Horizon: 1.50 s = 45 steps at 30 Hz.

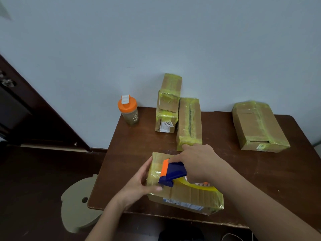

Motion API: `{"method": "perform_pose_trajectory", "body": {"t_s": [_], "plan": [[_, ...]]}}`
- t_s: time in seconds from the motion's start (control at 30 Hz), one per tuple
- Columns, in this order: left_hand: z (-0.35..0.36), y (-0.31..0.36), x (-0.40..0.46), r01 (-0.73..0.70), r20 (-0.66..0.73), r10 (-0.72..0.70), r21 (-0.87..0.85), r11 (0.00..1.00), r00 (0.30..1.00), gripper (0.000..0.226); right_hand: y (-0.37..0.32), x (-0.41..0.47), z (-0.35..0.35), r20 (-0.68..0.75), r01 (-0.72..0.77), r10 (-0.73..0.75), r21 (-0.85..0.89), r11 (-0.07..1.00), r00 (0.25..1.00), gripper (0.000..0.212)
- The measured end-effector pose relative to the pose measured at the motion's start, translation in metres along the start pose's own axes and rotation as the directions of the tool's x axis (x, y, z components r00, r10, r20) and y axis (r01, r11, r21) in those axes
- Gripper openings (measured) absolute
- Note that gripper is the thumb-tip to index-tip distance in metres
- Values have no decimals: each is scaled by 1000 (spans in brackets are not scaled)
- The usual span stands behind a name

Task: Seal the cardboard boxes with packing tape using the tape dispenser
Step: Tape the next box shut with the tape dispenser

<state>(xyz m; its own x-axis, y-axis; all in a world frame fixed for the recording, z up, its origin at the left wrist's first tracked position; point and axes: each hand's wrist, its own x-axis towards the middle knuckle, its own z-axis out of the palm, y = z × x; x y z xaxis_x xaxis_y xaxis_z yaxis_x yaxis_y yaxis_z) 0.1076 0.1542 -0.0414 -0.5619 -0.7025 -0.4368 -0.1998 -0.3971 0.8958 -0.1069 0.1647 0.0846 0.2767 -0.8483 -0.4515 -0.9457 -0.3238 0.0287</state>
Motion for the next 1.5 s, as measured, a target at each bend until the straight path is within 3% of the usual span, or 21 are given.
{"method": "perform_pose_trajectory", "body": {"t_s": [0.13, 0.3, 0.37, 0.47, 0.57, 0.87, 1.07, 1.2, 1.5], "plan": [[0, -8, 2, -35, -26, 36, 53, 998, 999, 100, -4, 3, -4, 19, -4, 4, -21, 1000, 1000, 56], [-21, 8, 25, -89, -285, 96, 35, 995, 954, 74, -8, 26, -18, -71, -57, 57, 10, 998, 996, 46], [-29, 15, 34, -101, -330, 116, 64, 993, 937, 66, -7, 32, -18, -102, -75, 81, 58, 995, 991, 56], [-32, 17, 38, -81, -313, 99, 70, 994, 945, 62, -2, 30, -14, -81, -73, 88, 172, 982, 993, 77], [-32, 14, 38, -72, -325, 96, 87, 994, 941, 60, 3, 22, -12, -76, -25, 45, 246, 969, 996, 73], [-10, 16, 41, -65, -471, 100, 90, 994, 876, 53, 2, 17, -2, -125, -7, 32, 189, 982, 992, 71], [-13, 17, 36, -24, -364, 61, 104, 994, 929, 62, -5, 17, -2, -169, -28, 46, 105, 994, 984, 68], [-14, 17, 35, -22, -402, 61, 100, 995, 914, 64, -6, 15, -4, -185, -33, 47, 79, 996, 982, 68], [-3, 21, 41, 49, -481, 93, 276, 960, 872, 62, -9, 0, -3, -216, -40, 38, -5, 999, 976, 70]]}}
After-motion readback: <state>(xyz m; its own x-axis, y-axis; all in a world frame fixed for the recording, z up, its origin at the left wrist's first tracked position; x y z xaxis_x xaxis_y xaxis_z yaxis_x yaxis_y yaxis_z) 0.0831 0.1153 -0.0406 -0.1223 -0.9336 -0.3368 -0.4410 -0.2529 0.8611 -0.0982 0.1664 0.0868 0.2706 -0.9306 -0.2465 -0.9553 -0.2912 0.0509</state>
